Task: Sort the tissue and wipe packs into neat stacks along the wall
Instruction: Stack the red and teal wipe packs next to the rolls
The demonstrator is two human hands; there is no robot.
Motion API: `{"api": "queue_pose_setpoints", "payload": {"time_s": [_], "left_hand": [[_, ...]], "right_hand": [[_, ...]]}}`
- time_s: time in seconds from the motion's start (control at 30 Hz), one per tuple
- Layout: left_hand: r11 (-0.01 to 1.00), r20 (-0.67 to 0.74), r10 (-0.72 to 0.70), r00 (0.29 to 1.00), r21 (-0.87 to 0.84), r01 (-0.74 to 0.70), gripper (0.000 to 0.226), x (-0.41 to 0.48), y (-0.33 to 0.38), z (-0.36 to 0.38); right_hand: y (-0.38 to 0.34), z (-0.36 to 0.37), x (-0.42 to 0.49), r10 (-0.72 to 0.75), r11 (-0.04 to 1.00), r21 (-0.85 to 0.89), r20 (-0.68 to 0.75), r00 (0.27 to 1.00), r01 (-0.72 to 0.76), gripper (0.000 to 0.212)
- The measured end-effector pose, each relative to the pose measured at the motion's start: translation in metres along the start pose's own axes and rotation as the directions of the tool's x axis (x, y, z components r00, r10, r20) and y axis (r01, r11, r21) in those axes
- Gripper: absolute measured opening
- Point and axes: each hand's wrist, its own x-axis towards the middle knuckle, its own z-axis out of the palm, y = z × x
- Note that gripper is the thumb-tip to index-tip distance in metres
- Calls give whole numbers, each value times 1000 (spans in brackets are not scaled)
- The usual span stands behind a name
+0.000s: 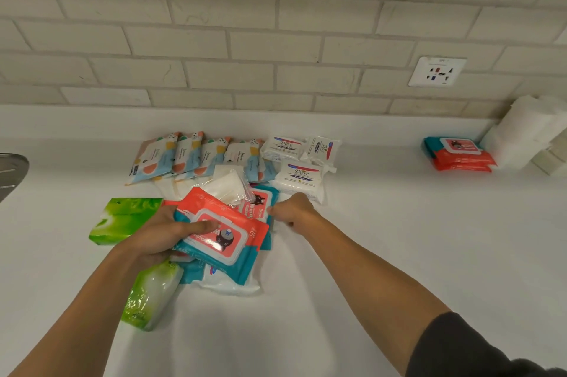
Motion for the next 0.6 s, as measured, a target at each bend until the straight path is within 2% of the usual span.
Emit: {"api": "queue_pose_setpoints", "payload": {"time_s": [0.13,0.27,0.47,0.6], "left_hand": [[1000,-35,-5,999,7,5,38,6,-1,4],[1000,-33,-13,999,19,14,47,12,-1,10],[998,67,-16,998,-51,19,41,12,11,31],[998,73,-50,996,-41,53,42,18,11,42]], "right_hand": [[16,-16,-4,13,998,66,-1,1000,-13,26],[29,-31,-16,-33,959,283,98,995,4,11],[54,-43,-27,-123,886,455,45,991,89,9],[62,-40,-32,-104,839,538,4,995,86,11]]}}
